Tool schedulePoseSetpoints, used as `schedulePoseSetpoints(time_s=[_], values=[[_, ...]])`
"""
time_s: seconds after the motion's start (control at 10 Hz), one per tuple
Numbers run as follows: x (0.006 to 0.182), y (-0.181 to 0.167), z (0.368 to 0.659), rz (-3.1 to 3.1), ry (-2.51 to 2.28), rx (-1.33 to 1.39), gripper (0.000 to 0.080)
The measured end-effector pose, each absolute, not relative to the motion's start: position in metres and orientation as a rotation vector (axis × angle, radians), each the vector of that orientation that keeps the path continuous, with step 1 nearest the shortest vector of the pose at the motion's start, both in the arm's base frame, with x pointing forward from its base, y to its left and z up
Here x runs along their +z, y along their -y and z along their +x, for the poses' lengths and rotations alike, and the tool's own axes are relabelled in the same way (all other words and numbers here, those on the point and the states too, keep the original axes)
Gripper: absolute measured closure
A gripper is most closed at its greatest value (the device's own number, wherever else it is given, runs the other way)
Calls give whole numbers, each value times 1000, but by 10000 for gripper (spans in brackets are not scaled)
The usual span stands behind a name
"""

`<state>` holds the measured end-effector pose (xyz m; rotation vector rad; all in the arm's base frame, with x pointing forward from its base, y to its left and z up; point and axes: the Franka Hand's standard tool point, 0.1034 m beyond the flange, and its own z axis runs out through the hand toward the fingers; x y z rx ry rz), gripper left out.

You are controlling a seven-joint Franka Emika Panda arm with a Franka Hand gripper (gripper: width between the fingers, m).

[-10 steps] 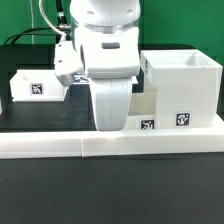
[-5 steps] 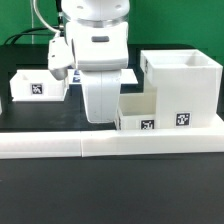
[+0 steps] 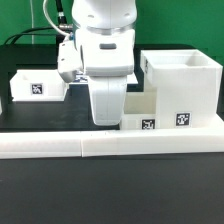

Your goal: Assemble drawer

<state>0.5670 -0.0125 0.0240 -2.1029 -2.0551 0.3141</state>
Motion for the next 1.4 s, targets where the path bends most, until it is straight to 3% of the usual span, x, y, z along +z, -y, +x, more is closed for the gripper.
schedulePoseSetpoints(time_s=[0.7, 1.4], values=[[25, 0, 569, -2177, 1996, 334, 151], [25, 23, 555, -2104, 2038, 341, 151]])
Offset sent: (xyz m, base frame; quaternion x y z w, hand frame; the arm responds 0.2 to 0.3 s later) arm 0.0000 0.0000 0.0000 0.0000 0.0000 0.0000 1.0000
